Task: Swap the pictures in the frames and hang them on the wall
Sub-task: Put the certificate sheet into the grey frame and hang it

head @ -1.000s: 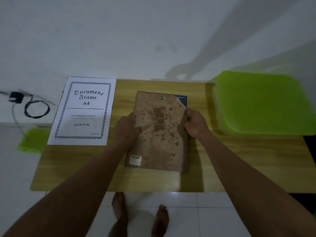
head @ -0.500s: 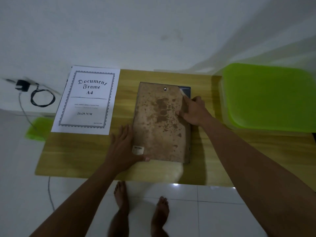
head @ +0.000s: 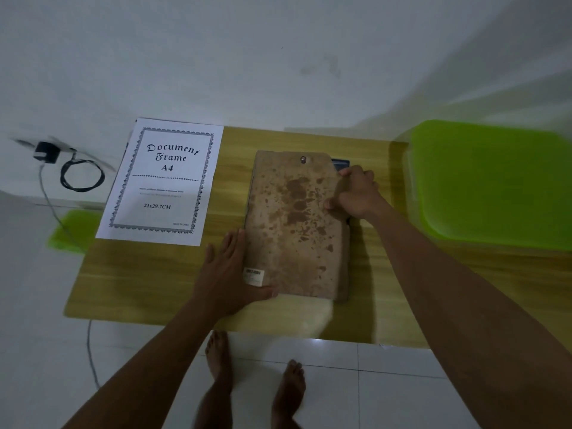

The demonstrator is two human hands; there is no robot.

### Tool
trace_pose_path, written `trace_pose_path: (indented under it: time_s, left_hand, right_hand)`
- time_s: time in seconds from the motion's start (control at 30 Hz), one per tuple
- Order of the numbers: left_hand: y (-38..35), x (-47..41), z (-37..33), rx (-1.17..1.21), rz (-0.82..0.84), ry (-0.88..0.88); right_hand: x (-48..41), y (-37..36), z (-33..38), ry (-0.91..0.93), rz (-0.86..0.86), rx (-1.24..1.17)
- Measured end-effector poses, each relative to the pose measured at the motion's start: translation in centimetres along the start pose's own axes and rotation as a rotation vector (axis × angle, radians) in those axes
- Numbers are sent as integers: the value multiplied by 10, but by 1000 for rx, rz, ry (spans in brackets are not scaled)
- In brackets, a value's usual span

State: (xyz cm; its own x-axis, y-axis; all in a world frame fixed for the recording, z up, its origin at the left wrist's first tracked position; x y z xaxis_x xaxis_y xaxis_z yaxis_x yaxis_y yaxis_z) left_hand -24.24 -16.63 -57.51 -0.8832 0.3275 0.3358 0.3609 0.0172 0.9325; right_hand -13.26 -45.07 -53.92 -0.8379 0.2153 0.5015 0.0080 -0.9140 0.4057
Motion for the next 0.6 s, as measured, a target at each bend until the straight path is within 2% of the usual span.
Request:
trace_pose_path:
  time_s: [0.1, 0.2, 0.5, 0.6]
  left_hand:
    - [-1, -1, -1, -8, 7, 6]
    - [1, -1, -3, -2, 3, 13]
    - [3, -5, -3, 44, 45, 40]
    - [11, -9, -1, 91, -54, 67]
  right_hand:
    - [3, 1, -3, 10, 67, -216]
    - [12, 4, 0, 32, 61, -349]
    - [20, 12, -23, -29, 148, -585]
    - [18, 13, -27, -10, 138, -658]
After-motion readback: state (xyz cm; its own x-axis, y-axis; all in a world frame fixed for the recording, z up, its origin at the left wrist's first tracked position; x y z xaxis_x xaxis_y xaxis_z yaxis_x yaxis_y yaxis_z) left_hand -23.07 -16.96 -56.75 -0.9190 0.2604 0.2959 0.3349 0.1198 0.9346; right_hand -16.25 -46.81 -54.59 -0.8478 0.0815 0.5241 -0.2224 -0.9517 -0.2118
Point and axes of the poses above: each hand's wrist, its own x-axis away from the middle knuckle, its own y-axis out of the back of the hand, z = x × y, the point moved 4 cm from there along -x, towards the middle knuckle, and after that the axes turned 14 degrees about -x, right-handed, at the moved point
